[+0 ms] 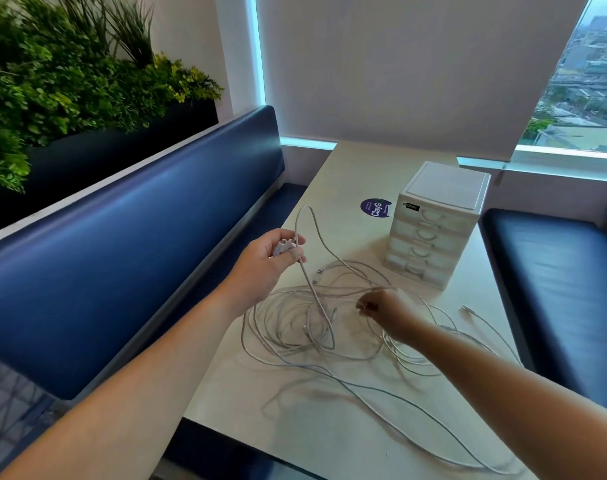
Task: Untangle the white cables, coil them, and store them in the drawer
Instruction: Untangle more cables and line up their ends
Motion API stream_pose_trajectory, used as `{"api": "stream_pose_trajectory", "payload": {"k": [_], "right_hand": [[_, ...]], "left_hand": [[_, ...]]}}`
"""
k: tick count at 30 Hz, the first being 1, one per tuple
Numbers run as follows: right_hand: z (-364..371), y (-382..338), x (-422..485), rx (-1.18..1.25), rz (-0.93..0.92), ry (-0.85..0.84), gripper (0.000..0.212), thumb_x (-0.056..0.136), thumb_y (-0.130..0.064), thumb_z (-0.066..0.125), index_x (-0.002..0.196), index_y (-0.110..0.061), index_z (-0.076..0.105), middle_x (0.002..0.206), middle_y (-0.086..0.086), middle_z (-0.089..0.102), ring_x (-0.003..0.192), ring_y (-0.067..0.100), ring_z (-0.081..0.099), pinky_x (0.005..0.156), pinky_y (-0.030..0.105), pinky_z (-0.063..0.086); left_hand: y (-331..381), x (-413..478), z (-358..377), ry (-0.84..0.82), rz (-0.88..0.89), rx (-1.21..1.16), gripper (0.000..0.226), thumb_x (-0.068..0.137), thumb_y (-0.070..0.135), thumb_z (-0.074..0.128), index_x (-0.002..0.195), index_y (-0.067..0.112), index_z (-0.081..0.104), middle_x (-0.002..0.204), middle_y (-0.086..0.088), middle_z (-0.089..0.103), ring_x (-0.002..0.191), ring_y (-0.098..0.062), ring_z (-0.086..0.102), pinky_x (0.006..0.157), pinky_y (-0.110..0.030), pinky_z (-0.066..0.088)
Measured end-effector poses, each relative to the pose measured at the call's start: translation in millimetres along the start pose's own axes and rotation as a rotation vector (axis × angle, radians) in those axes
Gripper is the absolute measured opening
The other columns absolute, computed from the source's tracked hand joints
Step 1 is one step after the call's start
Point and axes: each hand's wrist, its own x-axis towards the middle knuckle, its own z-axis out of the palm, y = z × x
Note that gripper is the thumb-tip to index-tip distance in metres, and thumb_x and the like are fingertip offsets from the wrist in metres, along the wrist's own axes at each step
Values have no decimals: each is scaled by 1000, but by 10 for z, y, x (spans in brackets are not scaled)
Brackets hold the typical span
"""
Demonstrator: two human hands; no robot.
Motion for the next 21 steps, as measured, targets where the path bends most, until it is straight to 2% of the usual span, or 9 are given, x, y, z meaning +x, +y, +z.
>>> {"api": "stream_pose_trajectory", "payload": {"k": [3, 6, 8, 10, 12, 13, 15, 18, 21], "right_hand": [[35, 24, -29, 118, 78, 0, 20, 84, -12, 68, 103, -14, 72, 97, -2, 69, 93, 17, 62, 84, 25, 44], [-176, 32, 5, 308, 127, 95, 13, 83, -9, 69, 83, -22, 68, 70, -7, 66, 64, 12, 59, 68, 26, 47], [-393, 18, 80, 418, 116, 173, 25, 84, -5, 68, 71, -27, 64, 59, -10, 65, 57, 10, 59, 63, 31, 51], [-621, -35, 136, 494, 109, 292, 22, 84, -4, 68, 73, -22, 64, 66, -8, 64, 66, 16, 59, 70, 35, 50], [-844, -74, 160, 552, 143, 431, 6, 87, -6, 65, 86, -10, 67, 79, 2, 65, 76, 21, 59, 77, 34, 48], [-943, -63, 165, 597, 176, 500, 6, 89, -7, 62, 91, -9, 67, 88, 7, 66, 81, 23, 61, 80, 33, 49], [-1111, -14, 169, 729, 215, 617, 13, 92, -6, 57, 88, -16, 65, 101, 15, 67, 90, 25, 66, 83, 32, 54], [-1353, -32, 185, 923, 210, 691, 19, 93, -12, 58, 82, -25, 66, 114, 21, 60, 93, 24, 68, 86, 36, 56], [-1518, -132, 236, 803, 185, 673, 13, 93, -25, 58, 91, -24, 71, 108, 11, 62, 88, 20, 64, 79, 32, 57]], "left_hand": [[-99, 17, -45, 44, -35, 46, 13, 97, 16, 55, 107, 19, 63, 95, 0, 70, 62, 11, 56, 66, -18, 38], [-216, 21, -104, 82, -90, 91, 13, 94, 18, 59, 105, 21, 65, 104, 2, 69, 97, 1, 59, 76, -16, 39], [-271, 12, -115, 88, -121, 100, 14, 93, 19, 61, 106, 20, 66, 108, 3, 68, 101, -3, 58, 75, -16, 39], [-306, 2, -102, 93, -128, 102, 13, 92, 19, 62, 105, 20, 66, 108, 3, 68, 99, -3, 58, 73, -15, 39], [-329, 0, -91, 101, -130, 103, 15, 92, 19, 62, 106, 20, 65, 108, 3, 68, 97, -2, 58, 72, -16, 39], [-340, 3, -94, 109, -129, 107, 15, 93, 19, 61, 107, 20, 65, 108, 4, 68, 96, -2, 58, 71, -16, 39], [-362, 14, -117, 134, -128, 120, 15, 93, 20, 61, 107, 22, 64, 106, 7, 68, 94, -4, 58, 71, -20, 40], [-411, 49, -152, 183, -139, 185, 12, 93, 24, 62, 104, 22, 65, 98, 8, 66, 89, -9, 59, 70, -25, 44], [-500, 110, -154, 225, -172, 316, 14, 93, 30, 60, 100, 19, 66, 91, 4, 65, 81, -16, 57, 68, -31, 44]]}}
